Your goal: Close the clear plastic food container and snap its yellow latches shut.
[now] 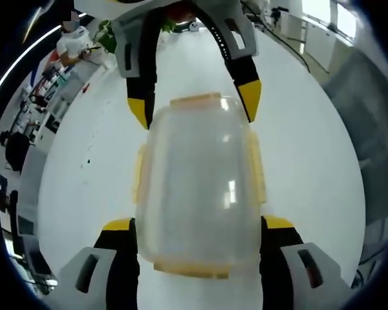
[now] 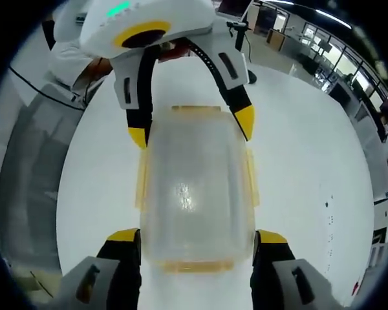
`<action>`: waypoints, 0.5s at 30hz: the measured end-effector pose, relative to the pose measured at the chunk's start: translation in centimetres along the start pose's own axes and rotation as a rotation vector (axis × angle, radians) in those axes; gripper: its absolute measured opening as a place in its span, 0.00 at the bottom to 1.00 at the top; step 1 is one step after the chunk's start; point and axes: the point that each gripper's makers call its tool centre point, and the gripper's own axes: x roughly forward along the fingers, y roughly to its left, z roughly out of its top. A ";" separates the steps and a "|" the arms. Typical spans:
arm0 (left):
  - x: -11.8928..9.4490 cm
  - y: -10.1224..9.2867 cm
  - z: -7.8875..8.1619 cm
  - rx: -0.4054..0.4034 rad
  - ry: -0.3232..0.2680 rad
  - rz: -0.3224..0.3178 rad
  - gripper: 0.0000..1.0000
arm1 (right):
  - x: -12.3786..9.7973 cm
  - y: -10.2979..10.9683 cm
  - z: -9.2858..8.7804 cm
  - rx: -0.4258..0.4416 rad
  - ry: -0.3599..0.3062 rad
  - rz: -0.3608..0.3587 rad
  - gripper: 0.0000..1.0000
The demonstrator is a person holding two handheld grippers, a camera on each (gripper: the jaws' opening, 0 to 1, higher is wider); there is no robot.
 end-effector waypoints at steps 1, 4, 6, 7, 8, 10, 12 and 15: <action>0.0 0.0 0.0 -0.001 -0.002 0.001 0.75 | 0.0 -0.1 0.0 0.000 0.001 0.001 0.69; 0.0 0.4 -0.2 -0.003 -0.011 0.000 0.75 | 0.1 -0.4 0.2 -0.001 0.003 0.002 0.69; 0.0 0.6 -0.2 -0.003 -0.010 0.001 0.75 | 0.2 -0.6 0.2 0.000 0.002 0.002 0.69; 0.0 0.7 -0.3 -0.002 -0.008 0.001 0.75 | 0.2 -0.8 0.3 0.000 0.002 0.002 0.69; 0.0 0.9 -0.4 -0.002 -0.007 0.002 0.75 | 0.2 -0.9 0.3 0.000 0.003 0.002 0.69; 0.1 1.1 -0.5 -0.002 -0.006 0.003 0.75 | 0.3 -1.2 0.4 -0.002 0.005 0.002 0.69; 0.1 1.4 -0.6 -0.004 -0.007 0.003 0.75 | 0.3 -1.4 0.5 -0.003 0.005 0.003 0.69; 0.1 1.8 -0.8 0.002 -0.010 -0.001 0.75 | 0.3 -1.7 0.6 0.001 0.003 0.004 0.69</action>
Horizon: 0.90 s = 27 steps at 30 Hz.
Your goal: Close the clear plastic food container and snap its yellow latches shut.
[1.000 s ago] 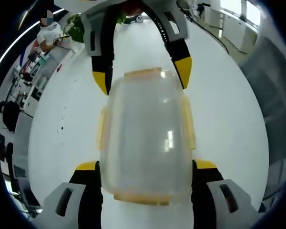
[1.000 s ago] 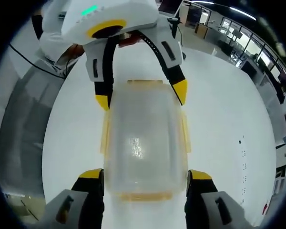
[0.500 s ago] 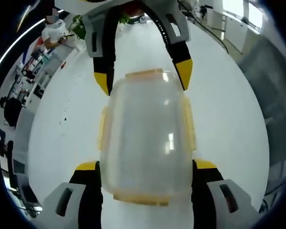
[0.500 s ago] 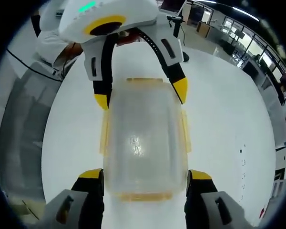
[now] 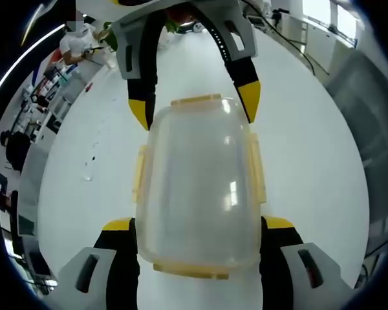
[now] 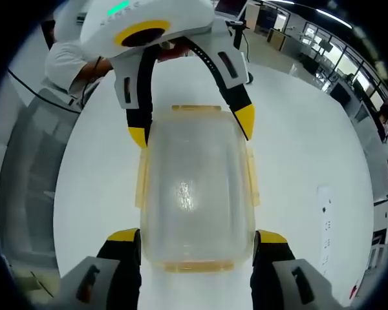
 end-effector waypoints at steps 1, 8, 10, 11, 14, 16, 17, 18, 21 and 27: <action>0.0 0.1 0.0 0.002 0.000 -0.001 0.75 | 0.0 -0.1 0.0 0.001 -0.002 0.000 0.69; 0.1 0.8 -0.2 0.005 -0.001 -0.001 0.75 | 0.1 -0.8 0.2 0.006 -0.005 -0.002 0.69; 0.1 0.9 -0.2 0.003 -0.005 0.001 0.75 | 0.1 -1.1 0.2 0.005 -0.009 -0.001 0.69; 0.1 0.9 -0.2 0.001 -0.006 0.001 0.75 | 0.1 -1.1 0.2 0.005 -0.011 0.001 0.69; 0.2 1.1 -0.2 -0.001 -0.007 0.001 0.75 | 0.2 -1.2 0.2 0.002 -0.012 0.003 0.69; 0.1 1.1 -0.2 0.000 -0.004 0.003 0.75 | 0.1 -1.2 0.3 -0.003 -0.010 0.004 0.69; 0.1 1.1 -0.3 -0.002 -0.003 0.003 0.75 | 0.2 -1.2 0.3 -0.005 -0.011 0.006 0.69; 0.1 1.1 -0.3 -0.005 -0.003 0.005 0.75 | 0.2 -1.3 0.3 -0.008 -0.014 0.008 0.69; 0.1 1.2 -0.3 -0.012 -0.006 0.007 0.75 | 0.2 -1.4 0.4 -0.014 -0.015 0.010 0.69; 0.1 1.2 -0.3 -0.015 -0.003 0.008 0.75 | 0.2 -1.4 0.3 -0.011 -0.014 0.006 0.70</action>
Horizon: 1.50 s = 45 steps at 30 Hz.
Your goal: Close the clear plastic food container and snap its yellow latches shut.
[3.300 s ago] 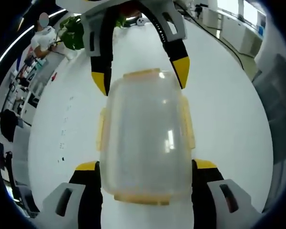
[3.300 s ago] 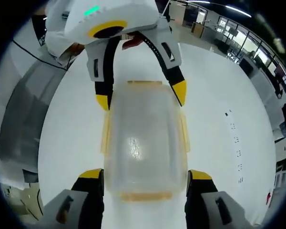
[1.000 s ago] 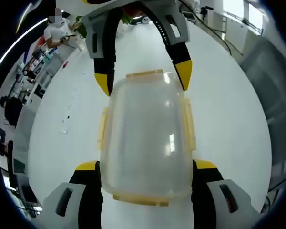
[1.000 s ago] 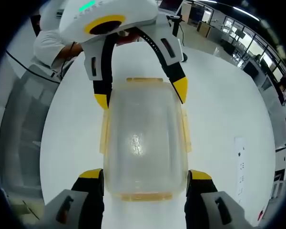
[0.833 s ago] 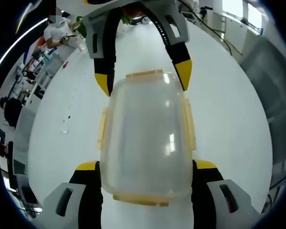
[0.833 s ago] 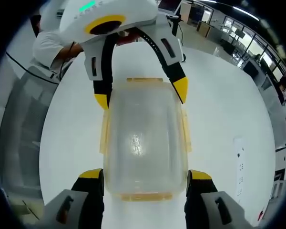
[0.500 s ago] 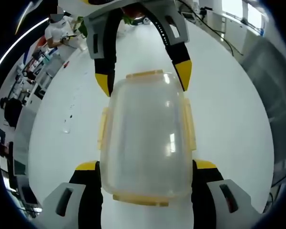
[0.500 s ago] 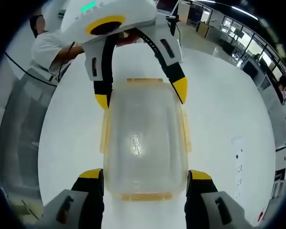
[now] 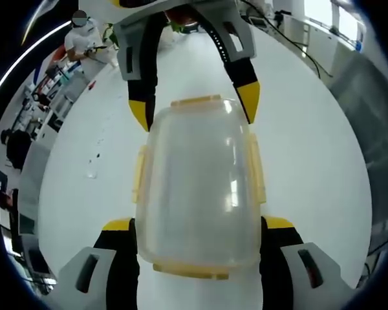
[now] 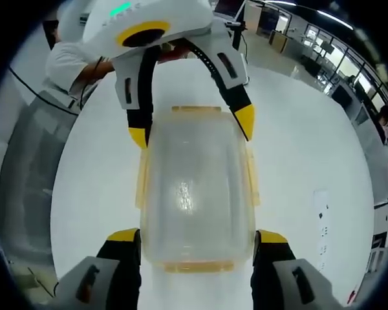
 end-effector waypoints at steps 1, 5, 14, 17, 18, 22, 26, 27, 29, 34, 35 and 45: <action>0.0 0.0 0.0 -0.001 -0.001 -0.001 0.75 | 0.0 0.0 0.0 0.002 -0.003 -0.003 0.70; 0.0 0.0 0.0 0.001 -0.006 -0.005 0.75 | 0.1 0.1 0.1 0.015 -0.014 -0.028 0.71; -1.1 -0.1 0.7 0.031 -0.018 0.021 0.73 | -1.2 0.0 0.4 0.046 -0.065 -0.066 0.74; -1.4 0.1 0.8 0.016 -0.028 0.036 0.73 | -1.7 0.1 0.2 0.058 -0.074 -0.099 0.74; -1.6 0.1 0.8 0.005 -0.030 0.041 0.73 | -2.0 0.3 0.2 0.069 -0.090 -0.110 0.74; -2.1 0.1 1.1 -0.021 -0.046 0.076 0.70 | -3.0 1.0 0.4 0.114 -0.139 -0.149 0.75; -2.6 -0.2 1.6 -0.059 -0.069 0.104 0.70 | -4.0 1.6 -0.2 0.147 -0.149 -0.193 0.76; -2.8 -0.4 1.8 -0.065 -0.072 0.109 0.70 | -4.2 2.0 -0.4 0.161 -0.155 -0.196 0.76; -3.1 -0.7 2.0 -0.075 -0.081 0.110 0.70 | -4.6 2.3 -0.6 0.170 -0.162 -0.208 0.76; -4.4 -1.9 2.0 -0.105 -0.097 0.128 0.70 | -5.5 3.7 -1.1 0.222 -0.192 -0.240 0.74; -4.6 -2.1 1.9 -0.108 -0.095 0.133 0.70 | -5.6 4.0 -1.2 0.224 -0.195 -0.247 0.74; -6.7 -4.3 0.7 -0.182 -0.114 0.171 0.73 | -5.9 6.6 -2.3 0.332 -0.230 -0.302 0.72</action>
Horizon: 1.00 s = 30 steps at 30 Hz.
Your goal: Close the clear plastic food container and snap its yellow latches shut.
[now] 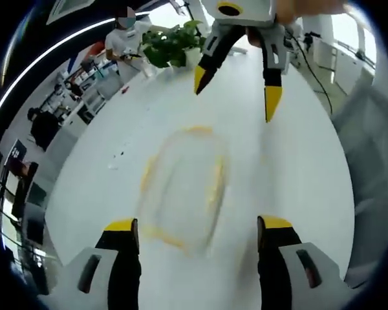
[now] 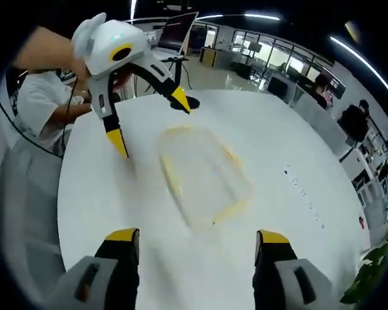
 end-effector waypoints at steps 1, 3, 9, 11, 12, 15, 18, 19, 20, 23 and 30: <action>-0.2 -0.1 -0.1 -0.004 0.000 0.004 0.73 | 0.0 0.2 -0.1 0.003 0.000 -0.001 0.72; -0.7 -0.4 -0.4 -0.015 -0.003 0.010 0.73 | -0.2 0.7 -0.2 0.010 -0.007 -0.006 0.72; -1.9 -1.0 -0.7 -0.067 -0.030 0.037 0.73 | -1.1 1.8 0.0 0.032 -0.040 -0.027 0.71; -2.1 -1.3 -0.8 -0.067 -0.032 0.046 0.73 | -1.4 2.0 0.0 0.041 -0.058 -0.039 0.70; -2.3 -1.7 -0.9 -0.057 -0.032 0.043 0.73 | -1.6 2.3 -0.1 0.050 -0.065 -0.043 0.71; -2.8 -2.1 -1.0 -0.079 -0.044 0.047 0.72 | -2.0 2.8 -0.5 0.075 -0.086 -0.057 0.70; -3.2 -2.6 -1.2 -0.139 -0.068 0.045 0.73 | -2.4 3.3 -1.2 0.122 -0.112 -0.065 0.70; -3.3 -2.7 -1.3 -0.148 -0.072 0.047 0.73 | -2.6 3.6 -1.5 0.135 -0.120 -0.064 0.70; -3.3 -2.8 -1.4 -0.161 -0.075 0.050 0.73 | -2.7 3.7 -1.7 0.143 -0.127 -0.069 0.70; -3.8 -3.6 -1.4 -0.199 -0.106 0.054 0.74 | -3.2 4.3 -2.4 0.147 -0.137 -0.089 0.69; -5.2 -4.1 -1.0 -0.257 -0.195 0.120 0.74 | -4.5 5.4 -3.3 0.167 -0.196 -0.142 0.70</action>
